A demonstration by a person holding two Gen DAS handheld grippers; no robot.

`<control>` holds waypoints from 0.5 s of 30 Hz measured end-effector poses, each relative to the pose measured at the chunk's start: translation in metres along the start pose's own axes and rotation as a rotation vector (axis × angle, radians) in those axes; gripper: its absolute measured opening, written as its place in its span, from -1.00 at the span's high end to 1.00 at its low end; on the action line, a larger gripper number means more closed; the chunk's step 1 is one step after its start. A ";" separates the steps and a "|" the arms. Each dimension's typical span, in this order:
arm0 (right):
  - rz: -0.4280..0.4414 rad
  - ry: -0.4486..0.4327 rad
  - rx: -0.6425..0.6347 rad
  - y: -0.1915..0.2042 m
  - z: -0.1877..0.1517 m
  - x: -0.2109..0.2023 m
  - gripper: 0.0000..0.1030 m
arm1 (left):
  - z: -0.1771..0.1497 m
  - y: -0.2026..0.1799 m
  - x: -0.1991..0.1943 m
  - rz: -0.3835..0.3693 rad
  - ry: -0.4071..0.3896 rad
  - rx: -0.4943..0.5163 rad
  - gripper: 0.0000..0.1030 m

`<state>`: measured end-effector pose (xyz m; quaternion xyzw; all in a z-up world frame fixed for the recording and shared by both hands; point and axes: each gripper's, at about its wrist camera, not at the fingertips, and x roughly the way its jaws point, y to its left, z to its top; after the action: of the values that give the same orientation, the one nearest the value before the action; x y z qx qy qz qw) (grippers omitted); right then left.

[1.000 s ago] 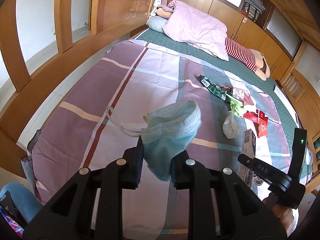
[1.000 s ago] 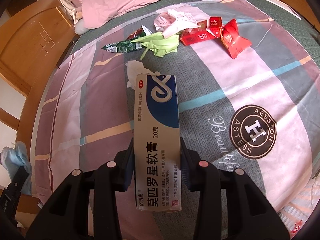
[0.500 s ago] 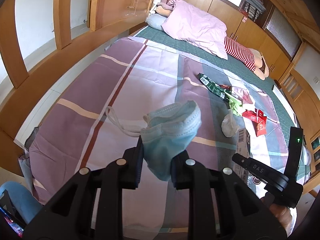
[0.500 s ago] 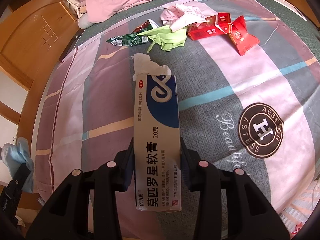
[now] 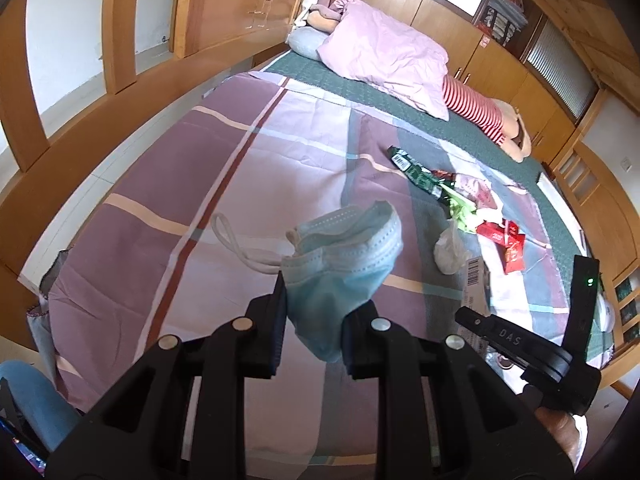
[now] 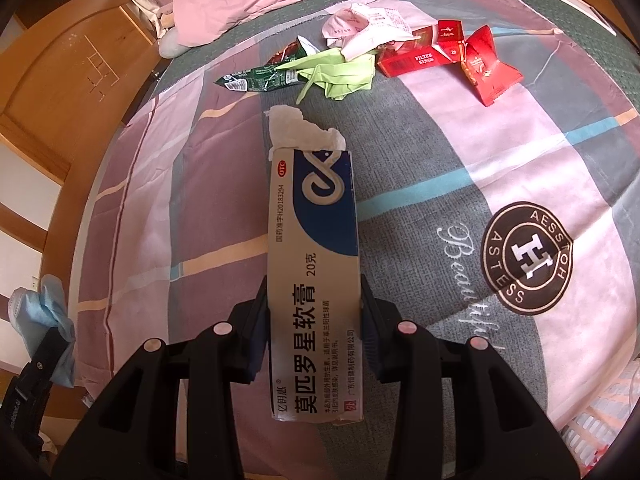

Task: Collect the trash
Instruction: 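Carry the mask and ointment box over the bin and open both tools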

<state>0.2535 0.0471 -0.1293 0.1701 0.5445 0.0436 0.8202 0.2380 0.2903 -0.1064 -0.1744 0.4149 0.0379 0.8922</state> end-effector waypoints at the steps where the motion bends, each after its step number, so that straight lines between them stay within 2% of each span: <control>1: 0.030 -0.011 0.016 -0.002 0.001 -0.003 0.22 | 0.000 -0.001 0.000 -0.028 0.002 -0.004 0.55; 4: 0.130 -0.082 0.083 -0.015 0.004 -0.025 0.22 | 0.003 -0.002 0.003 -0.154 0.031 -0.031 0.55; 6: 0.165 -0.118 0.079 -0.021 0.002 -0.048 0.22 | 0.003 -0.005 0.006 -0.255 0.058 -0.038 0.55; 7: 0.167 -0.139 0.062 -0.026 0.000 -0.064 0.22 | 0.001 -0.010 0.006 -0.306 0.065 -0.033 0.55; 12: 0.134 -0.220 -0.014 -0.070 -0.015 -0.151 0.22 | -0.008 -0.041 0.001 -0.443 0.067 0.044 0.55; 15: 0.085 -0.243 -0.017 -0.118 -0.034 -0.199 0.22 | -0.019 -0.070 -0.004 -0.601 0.134 0.072 0.55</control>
<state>0.1288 -0.1064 -0.0052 0.1902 0.4329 0.0621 0.8790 0.2361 0.2182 -0.0952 -0.2599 0.4039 -0.2539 0.8396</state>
